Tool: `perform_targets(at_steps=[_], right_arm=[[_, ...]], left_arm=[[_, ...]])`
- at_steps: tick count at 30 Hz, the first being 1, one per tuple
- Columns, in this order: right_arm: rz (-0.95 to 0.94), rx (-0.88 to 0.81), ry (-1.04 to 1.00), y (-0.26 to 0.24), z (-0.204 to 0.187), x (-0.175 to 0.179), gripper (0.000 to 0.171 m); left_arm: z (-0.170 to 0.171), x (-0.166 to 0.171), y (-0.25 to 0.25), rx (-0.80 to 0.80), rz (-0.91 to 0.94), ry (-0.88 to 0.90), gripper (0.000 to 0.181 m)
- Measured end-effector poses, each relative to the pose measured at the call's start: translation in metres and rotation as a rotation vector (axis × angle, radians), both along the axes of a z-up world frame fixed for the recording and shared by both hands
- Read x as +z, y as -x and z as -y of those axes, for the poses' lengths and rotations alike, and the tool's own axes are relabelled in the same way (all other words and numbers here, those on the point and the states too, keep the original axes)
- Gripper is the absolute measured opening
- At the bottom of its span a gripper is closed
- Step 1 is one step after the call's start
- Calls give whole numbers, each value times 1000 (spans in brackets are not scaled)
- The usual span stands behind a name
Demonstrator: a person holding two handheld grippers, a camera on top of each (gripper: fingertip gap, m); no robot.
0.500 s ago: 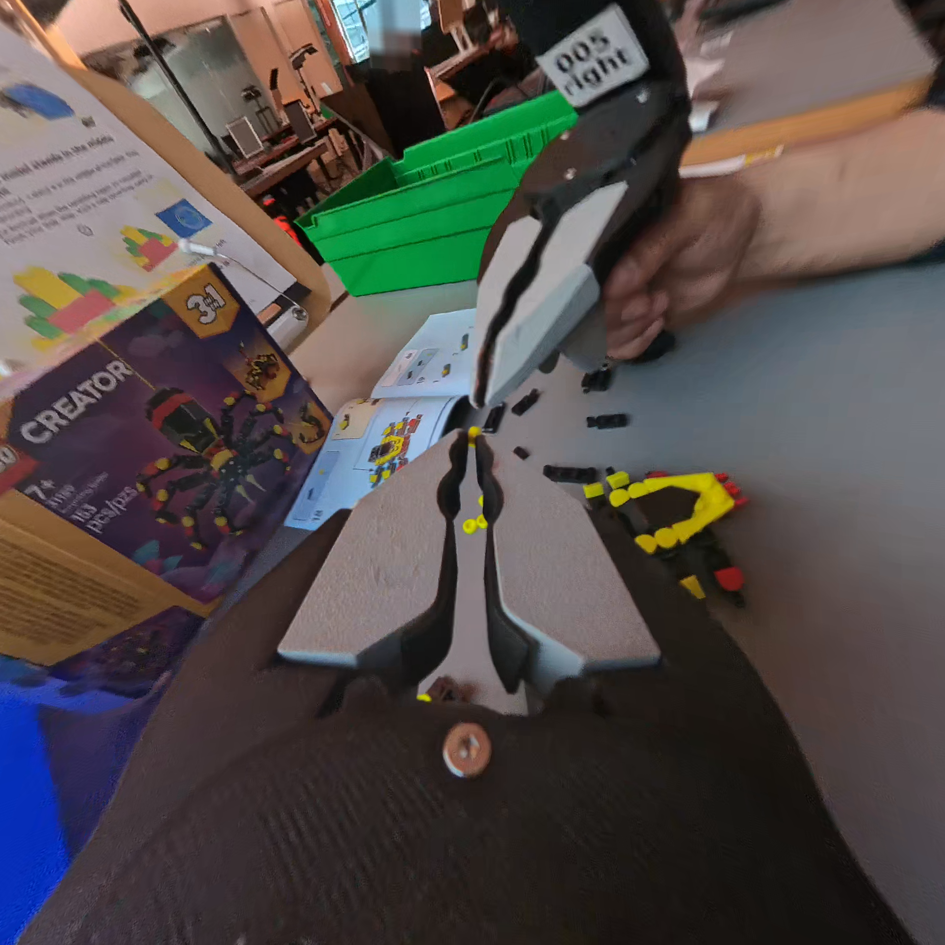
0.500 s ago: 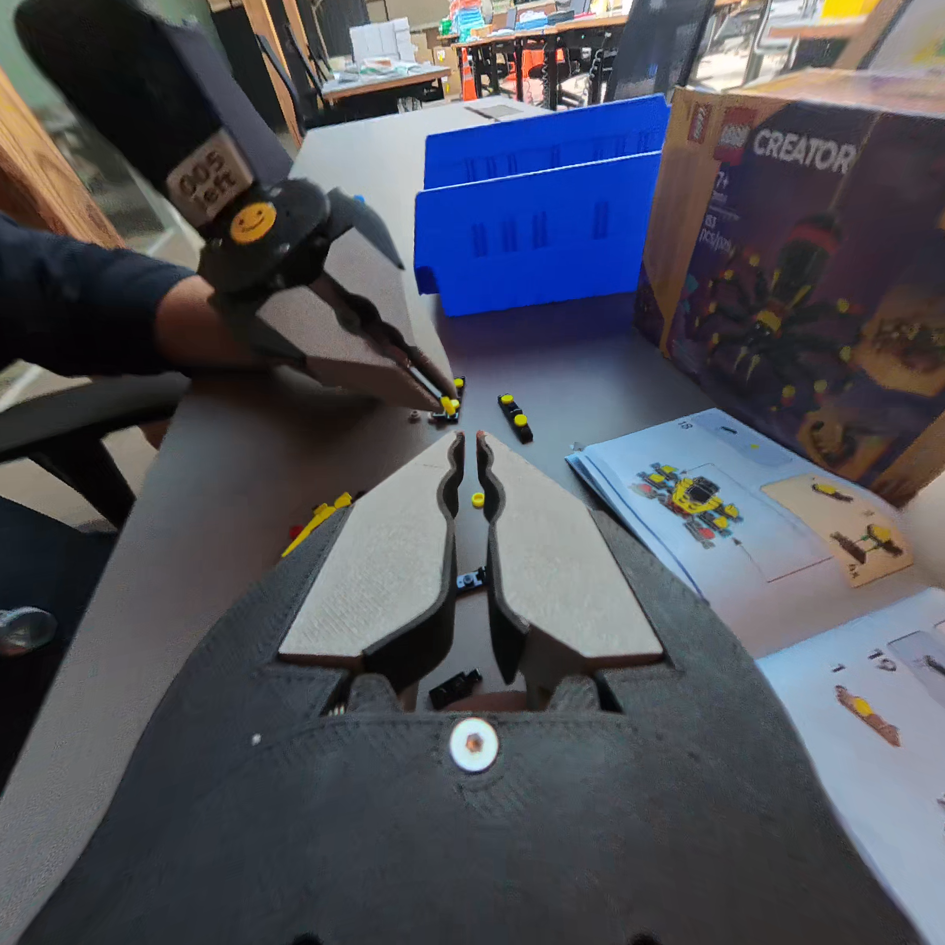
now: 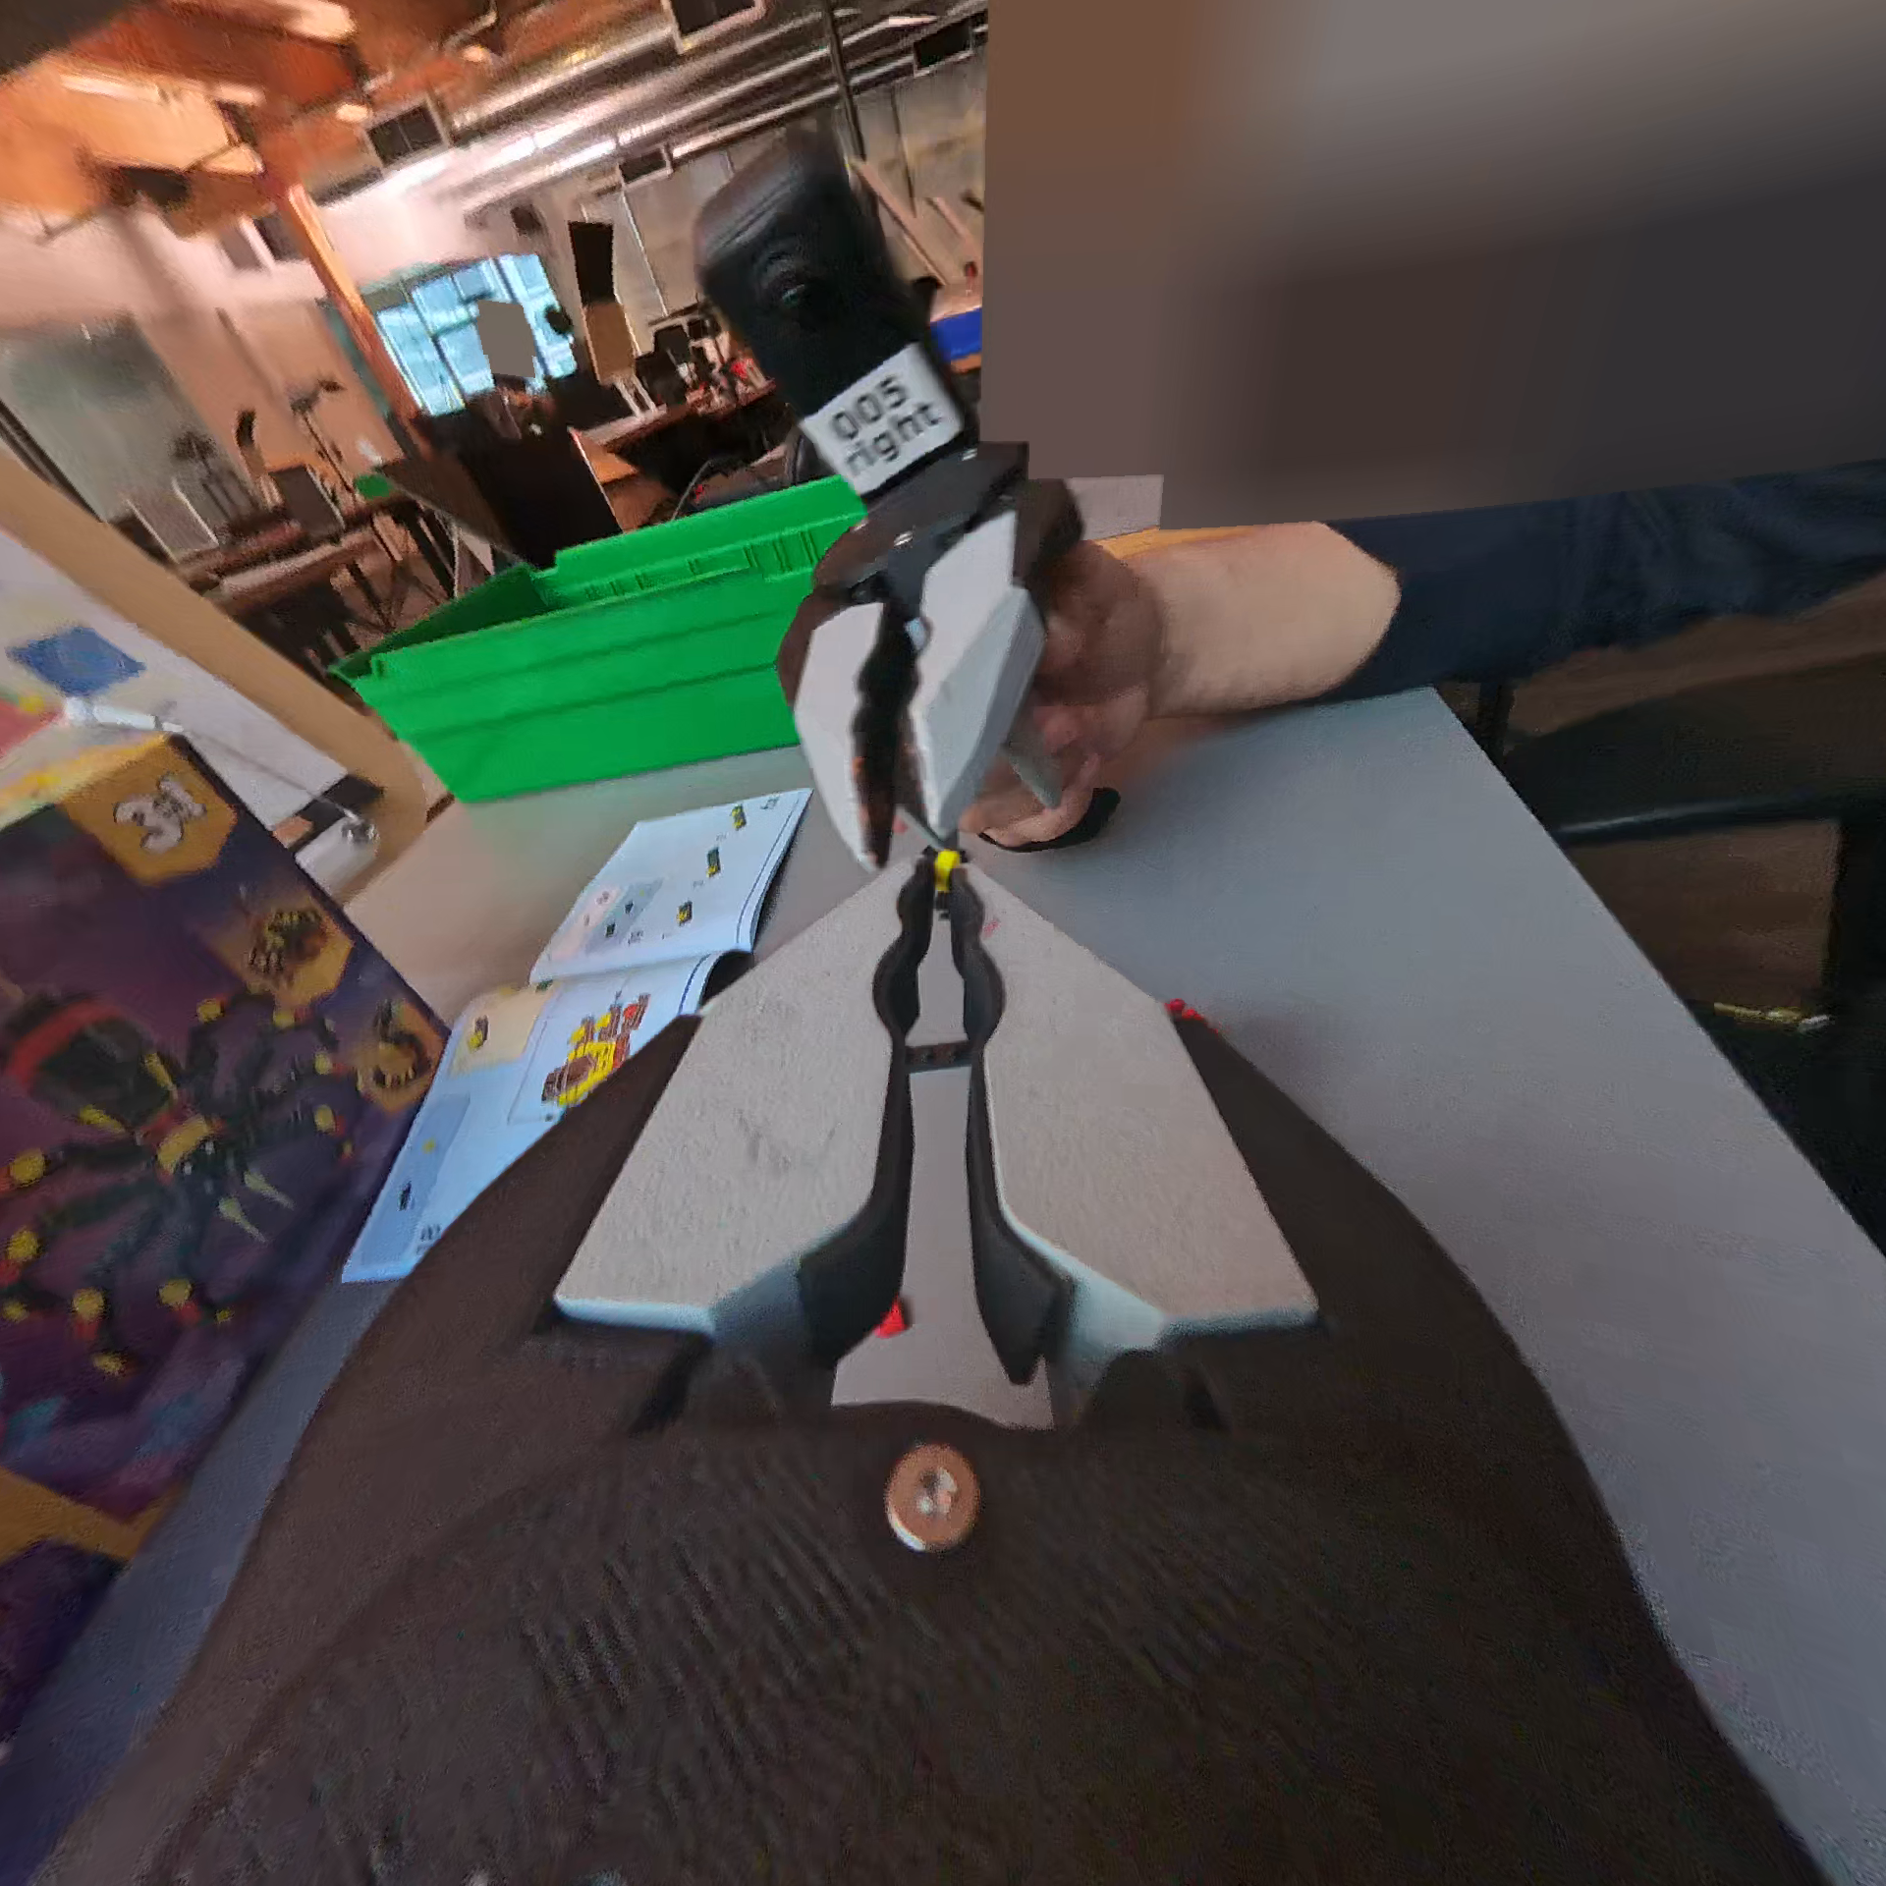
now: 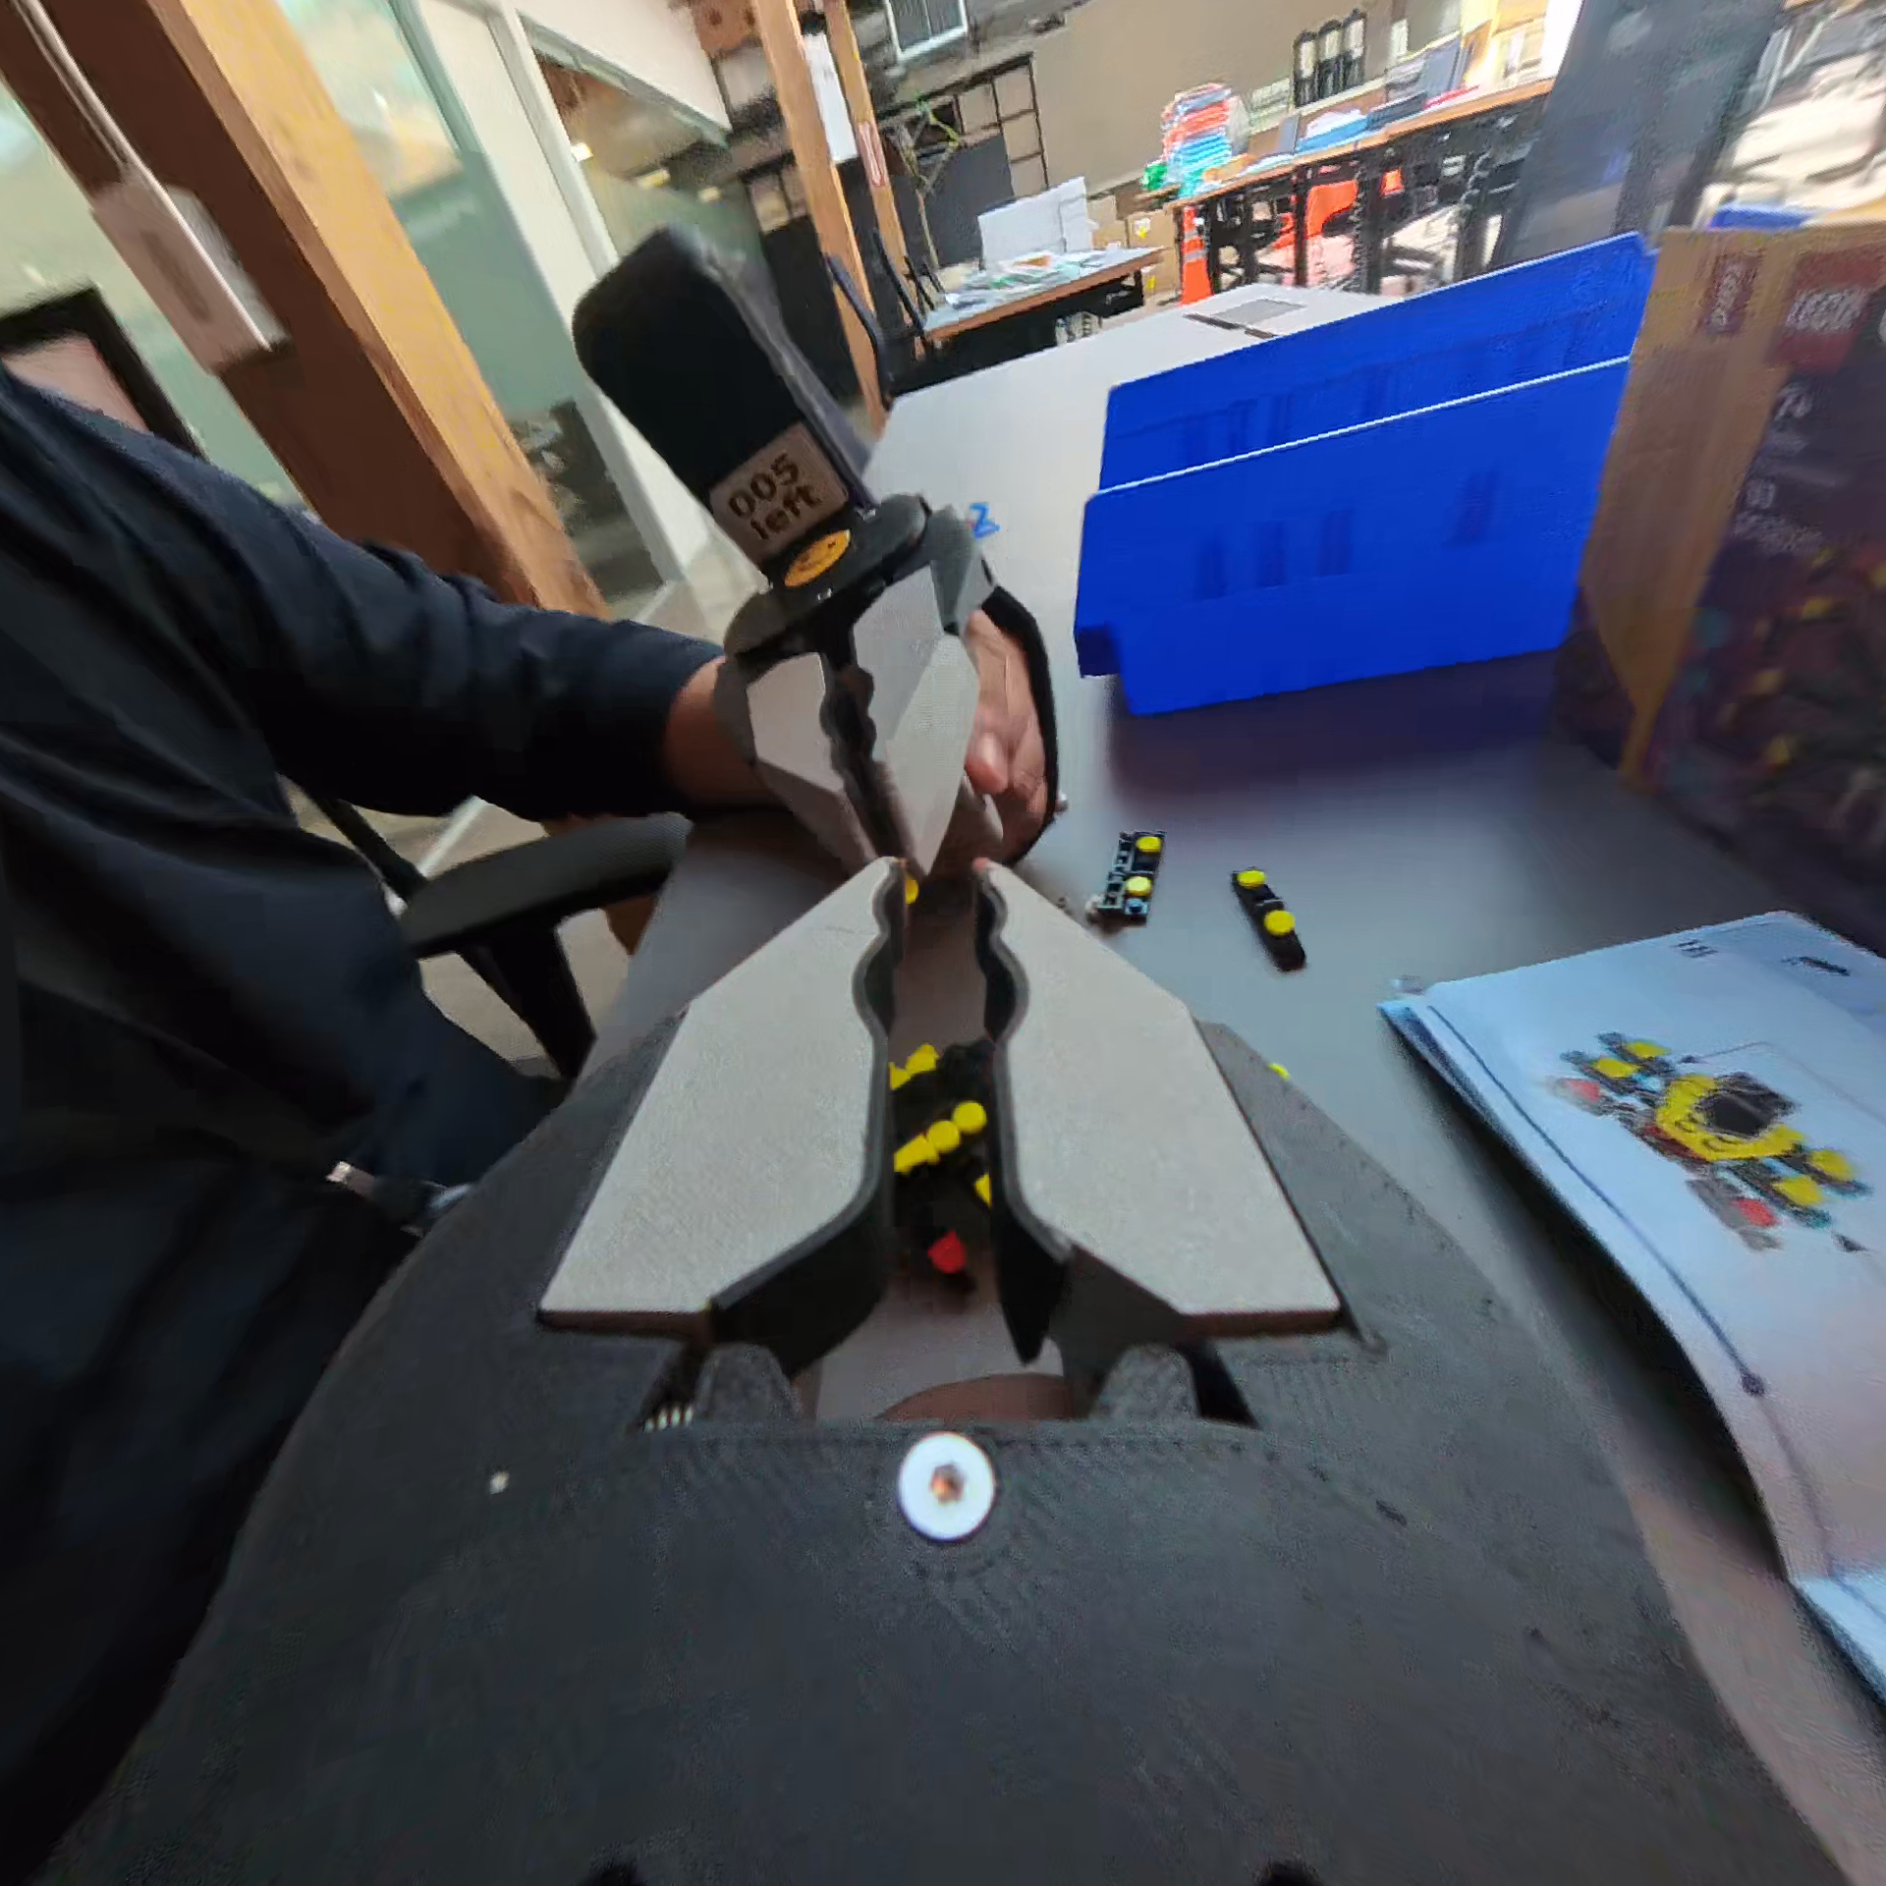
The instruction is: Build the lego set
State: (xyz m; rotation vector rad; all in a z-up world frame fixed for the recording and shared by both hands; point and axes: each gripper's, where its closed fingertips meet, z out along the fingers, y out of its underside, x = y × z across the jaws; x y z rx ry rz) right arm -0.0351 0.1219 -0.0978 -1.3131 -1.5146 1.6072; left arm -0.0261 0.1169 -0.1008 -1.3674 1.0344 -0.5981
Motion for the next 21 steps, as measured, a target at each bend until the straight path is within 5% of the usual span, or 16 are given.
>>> perform_targets(at_steps=[5,13,21], right_arm=[[-3,31,33,-6,5,4,10],[-135,141,113,-16,28,35,10],[-222,146,172,-13,37,50,10]], left_arm=[[12,29,-2,19,56,-239,0],[28,58,-11,240,-130,-763,0],[32,65,-10,320,-198,-912,0]])
